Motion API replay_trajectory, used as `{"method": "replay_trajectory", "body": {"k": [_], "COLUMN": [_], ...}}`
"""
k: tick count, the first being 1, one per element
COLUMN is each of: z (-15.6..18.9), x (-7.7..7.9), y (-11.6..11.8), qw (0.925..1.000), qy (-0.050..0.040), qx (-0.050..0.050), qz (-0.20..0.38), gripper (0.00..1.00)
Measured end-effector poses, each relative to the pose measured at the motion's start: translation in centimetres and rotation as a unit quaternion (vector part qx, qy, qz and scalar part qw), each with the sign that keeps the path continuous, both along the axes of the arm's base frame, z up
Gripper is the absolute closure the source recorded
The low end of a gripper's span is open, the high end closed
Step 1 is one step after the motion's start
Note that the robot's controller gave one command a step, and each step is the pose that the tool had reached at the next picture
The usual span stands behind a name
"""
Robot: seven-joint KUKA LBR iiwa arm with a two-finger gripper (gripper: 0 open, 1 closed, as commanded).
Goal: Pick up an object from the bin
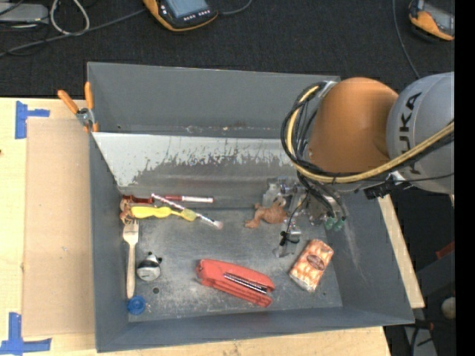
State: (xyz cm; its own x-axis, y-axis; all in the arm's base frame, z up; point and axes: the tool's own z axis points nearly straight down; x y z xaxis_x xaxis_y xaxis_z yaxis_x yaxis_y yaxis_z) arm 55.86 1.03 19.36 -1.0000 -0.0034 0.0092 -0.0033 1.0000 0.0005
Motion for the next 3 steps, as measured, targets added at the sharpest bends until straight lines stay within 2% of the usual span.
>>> {"method": "replay_trajectory", "body": {"k": [1,2,3], "z": [0.5,-5.3,-10.2], "x": [0.1,-0.2,-3.8], "y": [0.0,1.1,2.0], "qw": [1.0000,1.0000,0.9981], "qy": [-0.0041,-0.0060,-0.0073], "qx": [0.000,0.000,0.000], "qz": [0.000,-0.004,0.062], "gripper": [0.00,0.00,0.00]}}
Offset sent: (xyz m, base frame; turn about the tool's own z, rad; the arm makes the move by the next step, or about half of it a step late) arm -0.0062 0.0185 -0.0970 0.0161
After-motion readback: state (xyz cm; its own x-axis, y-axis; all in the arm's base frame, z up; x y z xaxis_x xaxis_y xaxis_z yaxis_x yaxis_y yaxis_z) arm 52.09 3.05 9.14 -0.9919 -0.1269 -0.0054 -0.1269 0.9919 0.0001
